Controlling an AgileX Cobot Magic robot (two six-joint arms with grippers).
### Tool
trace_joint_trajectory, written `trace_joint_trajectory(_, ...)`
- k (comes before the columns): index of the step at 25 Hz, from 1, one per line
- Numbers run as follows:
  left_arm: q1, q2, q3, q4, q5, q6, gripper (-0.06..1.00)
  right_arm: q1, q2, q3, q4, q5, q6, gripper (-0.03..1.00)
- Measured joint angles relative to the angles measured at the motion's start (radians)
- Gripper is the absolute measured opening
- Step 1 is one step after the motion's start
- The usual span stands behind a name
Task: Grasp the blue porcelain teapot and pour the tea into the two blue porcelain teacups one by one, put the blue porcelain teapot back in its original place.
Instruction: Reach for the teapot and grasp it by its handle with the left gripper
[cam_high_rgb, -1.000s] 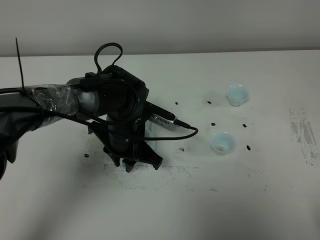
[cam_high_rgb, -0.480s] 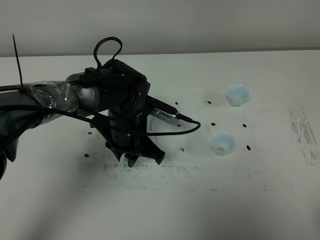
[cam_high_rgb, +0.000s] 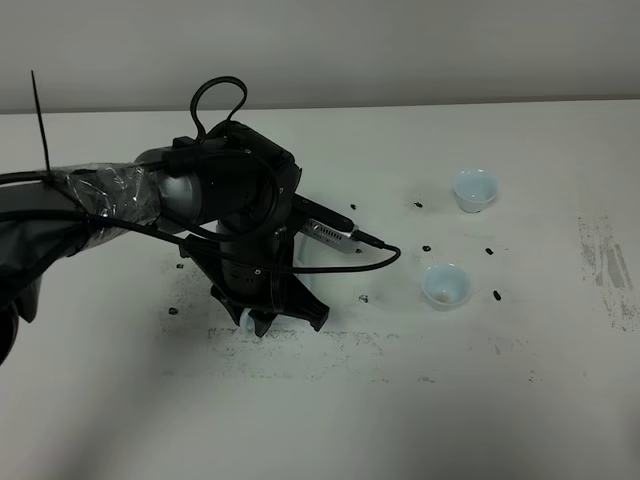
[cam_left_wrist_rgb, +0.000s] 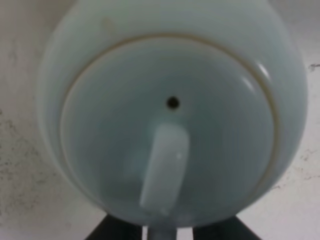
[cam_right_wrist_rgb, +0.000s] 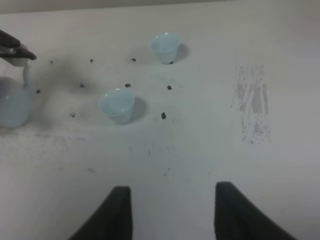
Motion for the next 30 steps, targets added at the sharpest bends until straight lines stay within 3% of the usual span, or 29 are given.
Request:
trace_joint_trajectory(5,0.0,0.0,-0.001,0.0,0.0,0.0,0.25,0.0,0.0,0.0,0.0,0.0,0.001,0.41)
trace_joint_trajectory(11,0.0,0.0,-0.001,0.0,0.0,0.001,0.1,0.0,0.0,0.0,0.0,0.0,0.001,0.41)
trace_joint_trajectory(30,-0.001,-0.007,-0.002,-0.002,-0.003,0.008,0.09,0.0,0.0,0.0,0.0,0.0,0.001,0.41)
